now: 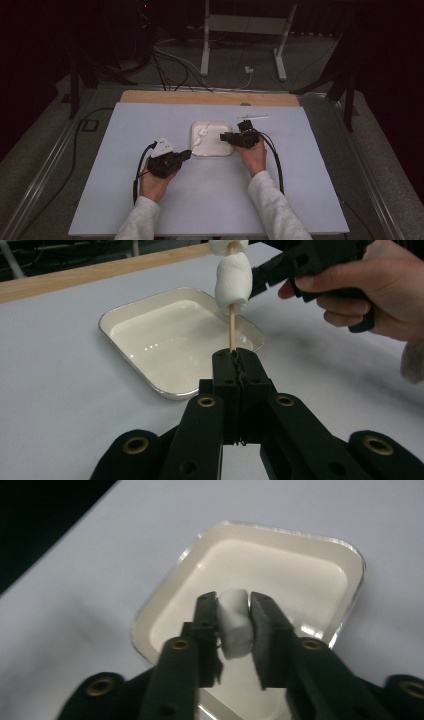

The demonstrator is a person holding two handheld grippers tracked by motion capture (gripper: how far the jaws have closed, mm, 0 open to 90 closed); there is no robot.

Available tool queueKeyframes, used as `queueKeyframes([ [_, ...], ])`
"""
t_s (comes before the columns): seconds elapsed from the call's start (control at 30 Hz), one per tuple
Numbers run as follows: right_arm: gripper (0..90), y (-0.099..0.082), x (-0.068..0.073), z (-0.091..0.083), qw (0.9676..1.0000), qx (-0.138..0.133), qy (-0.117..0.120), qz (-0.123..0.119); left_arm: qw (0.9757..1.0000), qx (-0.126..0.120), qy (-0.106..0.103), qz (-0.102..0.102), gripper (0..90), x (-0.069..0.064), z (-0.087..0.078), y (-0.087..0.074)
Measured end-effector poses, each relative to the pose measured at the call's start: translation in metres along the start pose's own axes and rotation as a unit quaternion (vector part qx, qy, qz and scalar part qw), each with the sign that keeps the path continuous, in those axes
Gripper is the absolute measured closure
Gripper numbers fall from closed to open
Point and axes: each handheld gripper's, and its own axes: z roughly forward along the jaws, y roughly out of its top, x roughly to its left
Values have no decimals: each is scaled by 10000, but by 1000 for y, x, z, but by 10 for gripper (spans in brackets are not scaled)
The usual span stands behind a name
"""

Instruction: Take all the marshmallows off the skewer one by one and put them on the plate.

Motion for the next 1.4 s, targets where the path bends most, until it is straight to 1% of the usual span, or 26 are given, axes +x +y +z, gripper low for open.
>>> queueKeyframes([
  [0.03, 700, 0, 0, 0, 10000, 0, 0, 0, 10000, 7, -2, 0, 900, 0, 0, 0],
  [0.1, 597, -1, 0, 3, 10000, 43, -25, -12, 10000, -2, -4, -6, 900, 0, 0, 0],
  [0.17, 544, -1, 1, 4, 10000, 73, 27, -5, 10000, -2, -3, -6, 900, 0, 0, 0],
  [0.23, 475, -1, 2, 3, 9999, 61, 116, 6, 10000, 0, 3, -5, 900, 0, 0, 0],
  [0.3, 421, 0, 3, 0, 9998, -13, 193, 29, 10000, -3, 7, -17, 900, 0, 0, 0],
  [0.37, 347, 2, 4, -4, 9993, -66, 348, 107, 10000, -5, 4, -16, 900, 0, 0, 0],
  [0.43, 303, 3, 5, -7, 9988, -100, 443, 162, 10000, -11, 8, -17, 900, 0, 1, 0],
  [0.53, 290, 5, 7, -13, 9977, -145, 628, 204, 10000, -8, 8, -17, 900, 0, 1, 0],
  [0.63, 275, 6, 10, -18, 9962, -244, 804, 248, 10000, -18, 6, -20, 900, 0, 1, 0],
  [0.8, 242, 10, 19, -26, 9949, -343, 939, 128, 10000, -33, 6, -25, 900, 0, 1, 0],
  [0.97, 197, 14, 27, -33, 9920, -414, 1188, 97, 10000, -47, -7, -14, 900, -1, 1, 0],
  [1.17, 154, 18, 39, -36, 9888, -412, 1434, 52, 10000, -62, -36, 0, 900, -2, 1, 0],
  [1.27, 153, 19, 42, -35, 9885, -398, 1461, 13, 10000, -78, -42, -6, 900, -3, 1, 1],
  [1.4, 170, 20, 46, -32, 9867, -397, 1574, 71, 9999, -123, -85, -26, 900, -4, 1, 1],
])
